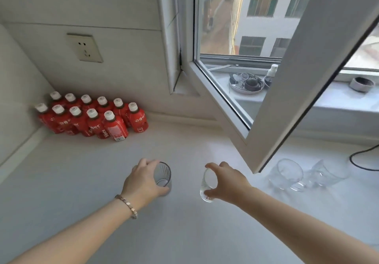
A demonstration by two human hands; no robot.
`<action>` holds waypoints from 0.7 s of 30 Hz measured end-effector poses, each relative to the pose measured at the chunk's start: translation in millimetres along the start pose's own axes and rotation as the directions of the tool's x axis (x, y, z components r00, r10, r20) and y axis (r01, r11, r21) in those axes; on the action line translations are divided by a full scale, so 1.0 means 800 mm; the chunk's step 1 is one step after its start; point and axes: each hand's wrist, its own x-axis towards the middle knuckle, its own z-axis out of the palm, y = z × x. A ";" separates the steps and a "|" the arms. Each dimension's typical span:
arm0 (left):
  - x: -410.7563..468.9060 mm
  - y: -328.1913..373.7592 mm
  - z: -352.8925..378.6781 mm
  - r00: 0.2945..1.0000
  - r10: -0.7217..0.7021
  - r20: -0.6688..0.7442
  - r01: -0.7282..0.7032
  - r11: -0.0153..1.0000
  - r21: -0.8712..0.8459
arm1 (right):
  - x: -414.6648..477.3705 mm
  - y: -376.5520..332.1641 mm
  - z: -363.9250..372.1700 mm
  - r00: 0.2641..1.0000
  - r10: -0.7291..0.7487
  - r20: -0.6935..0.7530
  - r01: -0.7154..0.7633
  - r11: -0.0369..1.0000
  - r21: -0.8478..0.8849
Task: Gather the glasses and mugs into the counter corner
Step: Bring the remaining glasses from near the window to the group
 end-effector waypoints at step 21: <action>-0.620 -0.011 0.127 0.595 -0.734 -0.328 0.620 0.679 -0.394 | -0.313 -0.089 0.130 0.604 -0.700 0.382 0.793 0.579 -0.193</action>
